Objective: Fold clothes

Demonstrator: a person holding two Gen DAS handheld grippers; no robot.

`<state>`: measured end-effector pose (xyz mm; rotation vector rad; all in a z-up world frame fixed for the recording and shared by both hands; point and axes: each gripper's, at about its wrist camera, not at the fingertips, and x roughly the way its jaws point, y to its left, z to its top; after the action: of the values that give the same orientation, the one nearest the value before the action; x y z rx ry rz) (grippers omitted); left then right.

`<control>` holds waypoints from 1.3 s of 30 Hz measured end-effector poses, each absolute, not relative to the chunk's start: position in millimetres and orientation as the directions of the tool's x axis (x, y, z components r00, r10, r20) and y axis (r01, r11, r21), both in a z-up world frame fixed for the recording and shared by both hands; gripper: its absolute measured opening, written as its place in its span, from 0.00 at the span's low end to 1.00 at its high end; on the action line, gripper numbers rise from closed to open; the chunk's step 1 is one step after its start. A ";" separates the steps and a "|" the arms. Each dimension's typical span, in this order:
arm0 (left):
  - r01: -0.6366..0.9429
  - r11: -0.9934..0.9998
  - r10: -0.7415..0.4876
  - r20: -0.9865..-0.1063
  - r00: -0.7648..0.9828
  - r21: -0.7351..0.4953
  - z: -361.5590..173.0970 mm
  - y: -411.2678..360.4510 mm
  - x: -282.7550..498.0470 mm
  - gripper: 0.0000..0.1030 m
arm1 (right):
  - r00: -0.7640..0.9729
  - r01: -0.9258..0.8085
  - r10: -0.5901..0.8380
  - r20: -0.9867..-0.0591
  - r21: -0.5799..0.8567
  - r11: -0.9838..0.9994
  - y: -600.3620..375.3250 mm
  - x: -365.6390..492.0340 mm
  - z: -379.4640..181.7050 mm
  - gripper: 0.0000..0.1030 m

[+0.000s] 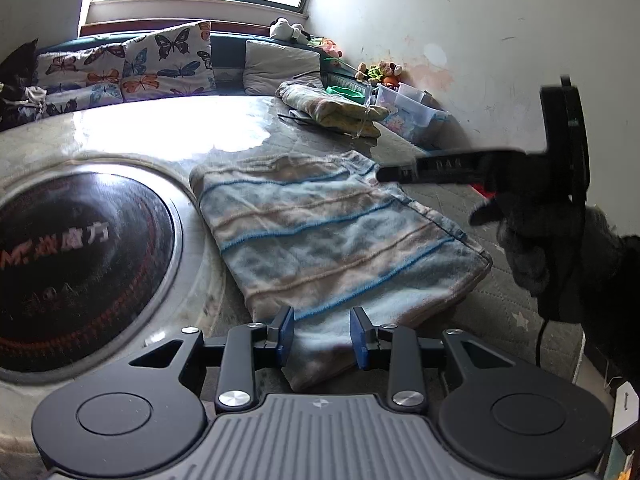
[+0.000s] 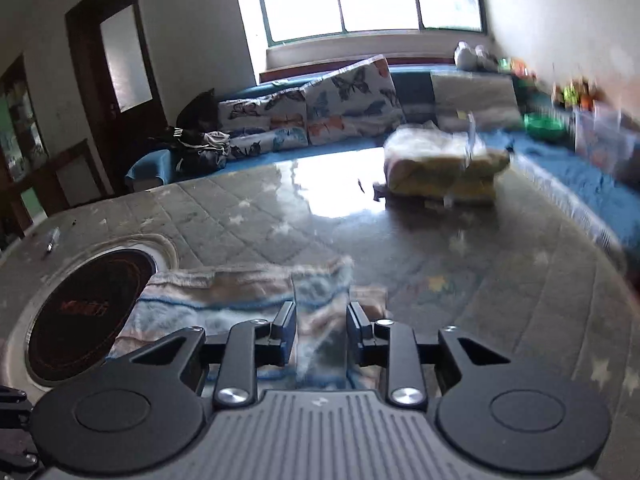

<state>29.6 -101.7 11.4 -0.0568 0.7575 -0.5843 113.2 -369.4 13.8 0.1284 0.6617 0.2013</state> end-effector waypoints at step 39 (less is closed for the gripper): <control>0.482 0.781 -0.624 -0.548 0.558 -0.398 50.7 -156.0 139.5 0.07 | 0.750 -0.379 0.418 -0.512 0.186 0.907 -404.7 80.4 13.8 0.12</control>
<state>139.5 -156.0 50.7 -0.2119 0.7283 -0.6578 80.4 -404.7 13.8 0.0720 0.5766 0.4357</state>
